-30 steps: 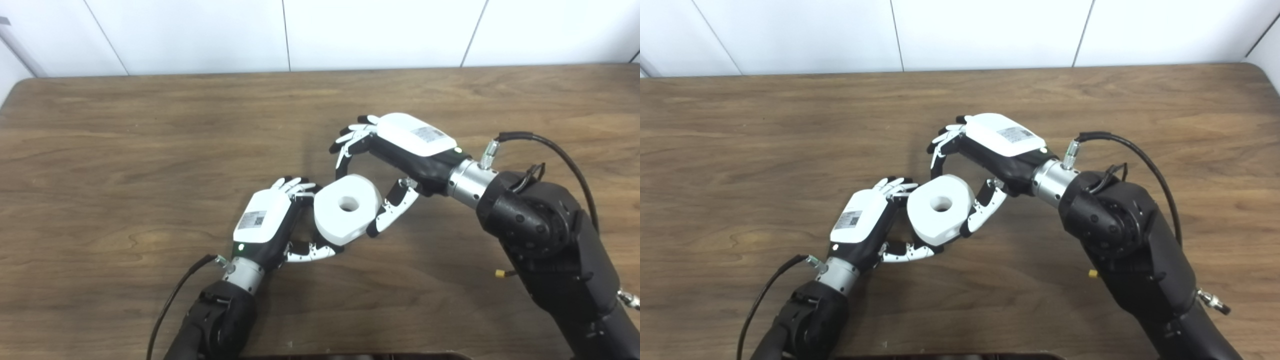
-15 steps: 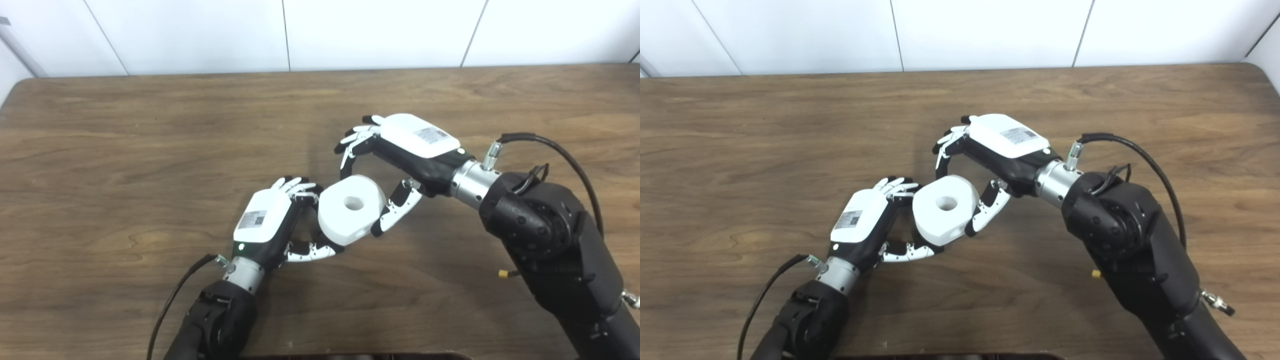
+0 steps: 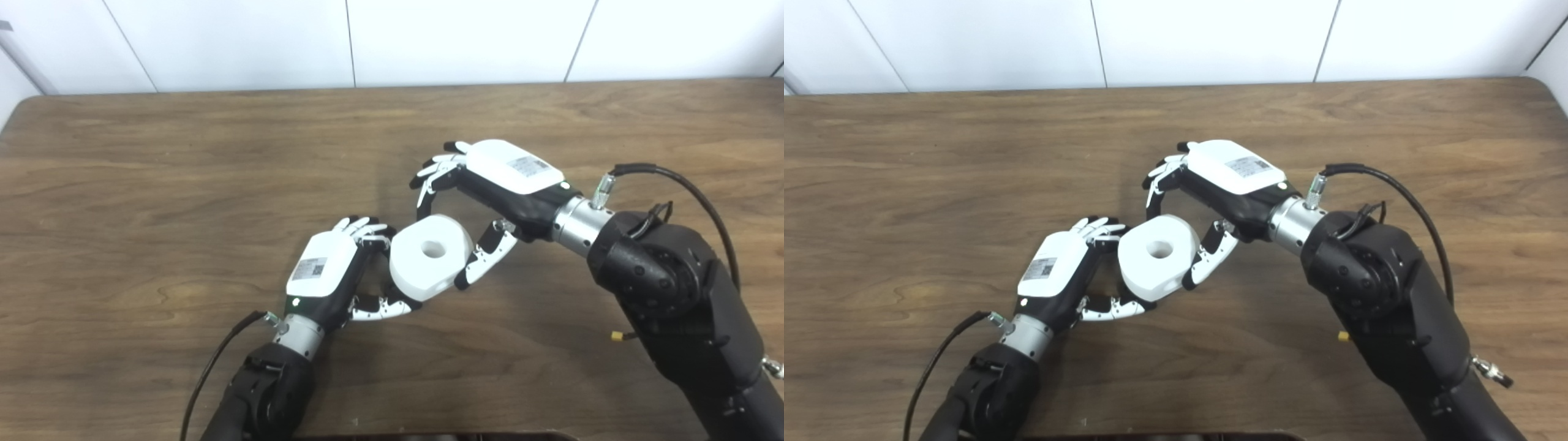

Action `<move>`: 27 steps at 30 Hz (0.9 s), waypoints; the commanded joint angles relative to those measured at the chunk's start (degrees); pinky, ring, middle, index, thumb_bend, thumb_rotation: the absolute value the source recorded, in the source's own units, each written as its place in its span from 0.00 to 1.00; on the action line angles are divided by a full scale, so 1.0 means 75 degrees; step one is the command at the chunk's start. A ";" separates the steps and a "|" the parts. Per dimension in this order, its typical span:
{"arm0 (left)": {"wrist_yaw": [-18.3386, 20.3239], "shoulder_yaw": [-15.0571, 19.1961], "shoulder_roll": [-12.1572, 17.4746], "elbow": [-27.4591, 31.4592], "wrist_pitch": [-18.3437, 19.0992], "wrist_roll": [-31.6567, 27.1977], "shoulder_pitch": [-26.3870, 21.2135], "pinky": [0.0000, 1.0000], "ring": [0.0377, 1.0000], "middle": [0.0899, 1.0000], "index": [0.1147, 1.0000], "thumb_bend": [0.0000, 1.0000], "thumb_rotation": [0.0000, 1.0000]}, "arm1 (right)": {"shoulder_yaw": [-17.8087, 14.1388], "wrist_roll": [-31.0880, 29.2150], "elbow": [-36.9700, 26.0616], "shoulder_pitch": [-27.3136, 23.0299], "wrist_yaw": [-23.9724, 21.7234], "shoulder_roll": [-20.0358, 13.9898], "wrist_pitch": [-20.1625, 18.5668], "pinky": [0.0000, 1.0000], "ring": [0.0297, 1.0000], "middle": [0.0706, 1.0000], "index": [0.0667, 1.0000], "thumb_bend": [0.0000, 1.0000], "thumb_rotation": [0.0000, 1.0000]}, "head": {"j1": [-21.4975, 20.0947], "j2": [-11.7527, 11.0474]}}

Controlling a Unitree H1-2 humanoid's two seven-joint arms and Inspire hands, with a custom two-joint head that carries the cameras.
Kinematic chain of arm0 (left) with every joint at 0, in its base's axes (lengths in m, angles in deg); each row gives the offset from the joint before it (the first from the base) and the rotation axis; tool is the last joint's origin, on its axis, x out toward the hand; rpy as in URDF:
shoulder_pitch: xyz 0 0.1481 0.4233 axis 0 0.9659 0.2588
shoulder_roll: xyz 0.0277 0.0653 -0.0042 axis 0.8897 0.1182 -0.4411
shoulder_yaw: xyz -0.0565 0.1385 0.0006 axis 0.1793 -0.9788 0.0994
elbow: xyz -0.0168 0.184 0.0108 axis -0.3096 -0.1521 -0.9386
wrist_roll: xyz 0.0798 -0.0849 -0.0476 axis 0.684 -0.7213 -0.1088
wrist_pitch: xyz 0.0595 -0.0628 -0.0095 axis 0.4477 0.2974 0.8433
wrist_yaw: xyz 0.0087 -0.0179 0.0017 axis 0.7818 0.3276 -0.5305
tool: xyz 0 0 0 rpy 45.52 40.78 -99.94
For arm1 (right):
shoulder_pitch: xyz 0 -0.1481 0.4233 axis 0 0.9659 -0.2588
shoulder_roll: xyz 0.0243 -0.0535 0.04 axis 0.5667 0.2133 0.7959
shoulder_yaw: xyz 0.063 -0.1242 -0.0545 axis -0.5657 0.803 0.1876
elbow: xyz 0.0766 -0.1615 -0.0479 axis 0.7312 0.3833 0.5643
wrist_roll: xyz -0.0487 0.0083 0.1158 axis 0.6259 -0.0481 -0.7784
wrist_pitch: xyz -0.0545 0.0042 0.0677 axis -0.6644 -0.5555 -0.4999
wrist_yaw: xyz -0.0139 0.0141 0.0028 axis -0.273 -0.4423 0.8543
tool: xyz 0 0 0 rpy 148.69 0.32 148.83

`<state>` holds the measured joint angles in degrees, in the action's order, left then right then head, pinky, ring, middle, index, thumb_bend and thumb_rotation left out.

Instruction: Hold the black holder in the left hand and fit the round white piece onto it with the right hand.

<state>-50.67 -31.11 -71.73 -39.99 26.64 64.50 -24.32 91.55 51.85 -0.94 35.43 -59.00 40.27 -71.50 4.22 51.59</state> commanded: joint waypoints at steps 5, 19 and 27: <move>0.0284 -0.0098 0.0005 -0.0003 0.0071 0.0145 -0.0024 0.95 0.89 0.79 0.42 0.52 0.06 | -0.0177 -0.0055 -0.0071 0.0023 0.0310 0.0031 0.0178 1.00 0.89 0.80 0.45 0.52 0.14 | 0.0011 0.0005; 0.0318 -0.0080 -0.0005 0.0007 0.0082 0.0153 -0.0008 0.96 0.89 0.79 0.42 0.52 0.05 | -0.0170 -0.0051 0.0055 0.0164 0.0596 0.0108 0.0385 0.98 0.88 0.78 0.45 0.52 0.14 | -0.0031 -0.0037; 0.0354 -0.0086 -0.0006 0.0017 0.0091 0.0154 -0.0018 0.96 0.89 0.80 0.42 0.52 0.05 | -0.0173 -0.0015 0.0107 0.0151 0.0646 0.0141 0.0455 0.96 0.87 0.77 0.45 0.52 0.14 | -0.0031 -0.0037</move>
<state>-49.89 -31.03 -71.80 -39.95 26.72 64.50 -24.50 90.93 51.70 0.70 38.05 -55.67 41.13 -69.61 3.96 51.24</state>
